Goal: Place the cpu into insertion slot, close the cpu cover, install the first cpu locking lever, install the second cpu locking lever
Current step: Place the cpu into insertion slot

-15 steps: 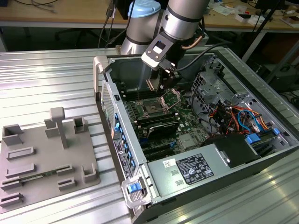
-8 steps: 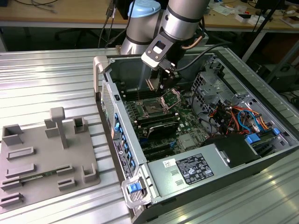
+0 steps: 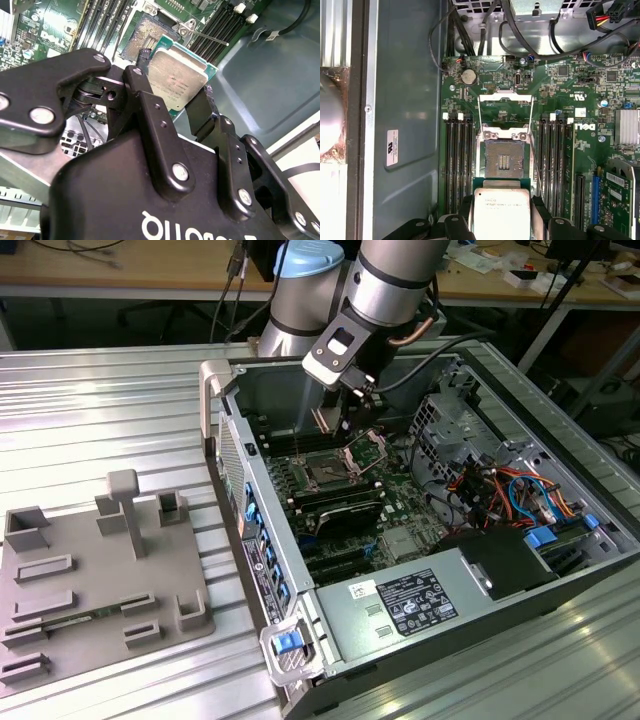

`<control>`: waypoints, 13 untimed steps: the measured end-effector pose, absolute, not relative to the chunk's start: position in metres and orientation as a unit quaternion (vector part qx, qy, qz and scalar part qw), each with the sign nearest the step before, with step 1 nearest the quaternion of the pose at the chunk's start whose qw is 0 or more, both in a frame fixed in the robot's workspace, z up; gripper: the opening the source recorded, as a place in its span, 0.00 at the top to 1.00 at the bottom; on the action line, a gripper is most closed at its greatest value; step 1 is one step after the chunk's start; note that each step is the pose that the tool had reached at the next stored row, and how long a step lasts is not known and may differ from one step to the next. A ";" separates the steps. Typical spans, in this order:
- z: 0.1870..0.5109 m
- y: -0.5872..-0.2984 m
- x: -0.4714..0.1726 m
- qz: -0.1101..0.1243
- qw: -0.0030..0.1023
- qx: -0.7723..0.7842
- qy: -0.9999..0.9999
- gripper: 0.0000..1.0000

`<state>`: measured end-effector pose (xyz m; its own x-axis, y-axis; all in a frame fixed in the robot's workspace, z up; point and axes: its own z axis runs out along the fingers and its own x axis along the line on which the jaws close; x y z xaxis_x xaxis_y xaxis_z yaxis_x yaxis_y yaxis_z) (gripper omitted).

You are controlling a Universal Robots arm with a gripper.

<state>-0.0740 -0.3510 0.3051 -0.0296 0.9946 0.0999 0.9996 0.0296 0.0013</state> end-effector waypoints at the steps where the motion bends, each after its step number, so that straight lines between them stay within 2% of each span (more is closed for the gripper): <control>1: 0.305 -0.351 -0.074 -0.036 0.036 -0.696 -0.717 0.45; 13: 0.305 -0.351 -0.074 -0.039 0.039 -0.695 -0.716 0.45</control>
